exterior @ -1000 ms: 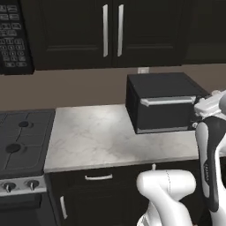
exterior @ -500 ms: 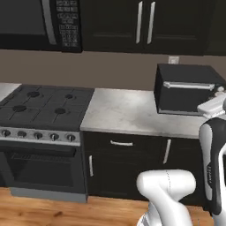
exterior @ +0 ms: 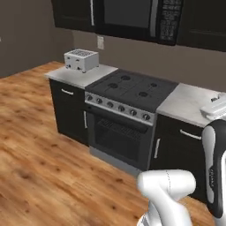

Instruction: Retrieve the shaker from the cabinet and place it next the steak on a plate on the dining table.

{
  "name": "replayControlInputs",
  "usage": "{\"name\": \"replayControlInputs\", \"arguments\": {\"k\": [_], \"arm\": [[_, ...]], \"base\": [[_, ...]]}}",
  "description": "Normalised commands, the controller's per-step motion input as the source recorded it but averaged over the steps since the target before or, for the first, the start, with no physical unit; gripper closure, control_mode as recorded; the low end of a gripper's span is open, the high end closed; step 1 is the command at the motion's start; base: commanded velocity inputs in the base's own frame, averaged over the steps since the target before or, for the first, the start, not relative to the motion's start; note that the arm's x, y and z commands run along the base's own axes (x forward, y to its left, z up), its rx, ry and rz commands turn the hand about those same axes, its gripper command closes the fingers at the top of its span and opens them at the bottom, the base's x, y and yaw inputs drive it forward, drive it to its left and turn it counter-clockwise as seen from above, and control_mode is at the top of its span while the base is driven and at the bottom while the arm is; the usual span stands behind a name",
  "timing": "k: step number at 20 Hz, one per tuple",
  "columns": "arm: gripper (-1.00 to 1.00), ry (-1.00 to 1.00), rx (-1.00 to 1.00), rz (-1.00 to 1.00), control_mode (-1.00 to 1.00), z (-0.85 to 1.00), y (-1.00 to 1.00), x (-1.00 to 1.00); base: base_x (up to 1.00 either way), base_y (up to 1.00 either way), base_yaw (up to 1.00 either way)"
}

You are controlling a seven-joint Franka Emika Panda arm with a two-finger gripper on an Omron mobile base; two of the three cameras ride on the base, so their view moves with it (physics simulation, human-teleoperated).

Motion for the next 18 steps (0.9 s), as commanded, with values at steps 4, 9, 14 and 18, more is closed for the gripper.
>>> {"name": "replayControlInputs", "arguments": {"k": [4, 9, 14, 18], "arm": [[1.00, 0.00, 0.00, 0.00, 1.00, 0.00, 0.00, 0.00], [1.00, 0.00, 0.00, 0.00, 1.00, 0.00, 0.00, 0.00], [1.00, 0.00, 0.00, 0.00, 1.00, 0.00, 0.00, 0.00], [1.00, 0.00, 0.00, 0.00, 1.00, 0.00, 0.00, 0.00]], "base": [[-0.23, 0.73, 0.78], [-0.16, 0.73, 0.78], [-0.03, 0.67, 0.80], [0.00, 0.61, 0.81]]}}
